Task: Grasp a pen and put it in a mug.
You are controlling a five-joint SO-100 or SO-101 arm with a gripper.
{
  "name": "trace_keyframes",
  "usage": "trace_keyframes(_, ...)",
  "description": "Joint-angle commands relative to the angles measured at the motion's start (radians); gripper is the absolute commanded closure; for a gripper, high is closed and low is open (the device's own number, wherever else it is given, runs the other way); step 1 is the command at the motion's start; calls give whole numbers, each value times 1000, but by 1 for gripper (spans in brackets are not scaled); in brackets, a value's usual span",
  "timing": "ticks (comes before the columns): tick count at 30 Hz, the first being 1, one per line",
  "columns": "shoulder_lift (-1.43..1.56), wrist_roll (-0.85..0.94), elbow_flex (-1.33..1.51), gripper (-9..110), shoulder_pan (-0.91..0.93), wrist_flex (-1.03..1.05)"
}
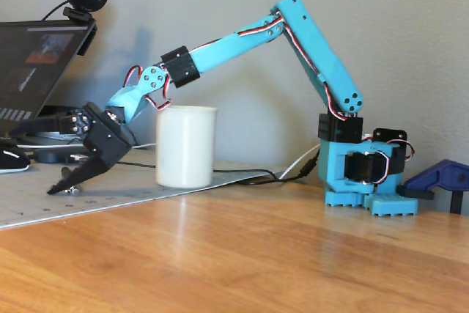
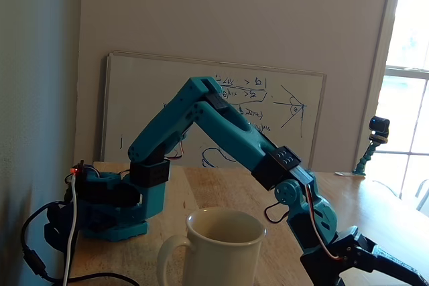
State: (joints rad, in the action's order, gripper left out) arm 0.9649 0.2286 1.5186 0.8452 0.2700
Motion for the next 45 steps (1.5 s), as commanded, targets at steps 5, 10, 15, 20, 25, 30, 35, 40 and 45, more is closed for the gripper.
trace_keyframes(5, 230, -9, 199, 61, -23, 0)
trace_keyframes(10, 308, -9, 267, 61, -8, 0)
trace_keyframes(15, 360, 0, 272, 61, 61, 0)
trace_keyframes(20, 393, 3, 267, 61, 110, -12)
trace_keyframes(25, 405, -8, 284, 61, 149, -9)
trace_keyframes(30, 405, -11, 284, 60, 149, -2)
trace_keyframes(35, 405, -67, 276, 60, 152, -2)
trace_keyframes(40, 405, -301, 270, 60, 130, -2)
trace_keyframes(45, 407, -630, 268, 60, 89, -12)
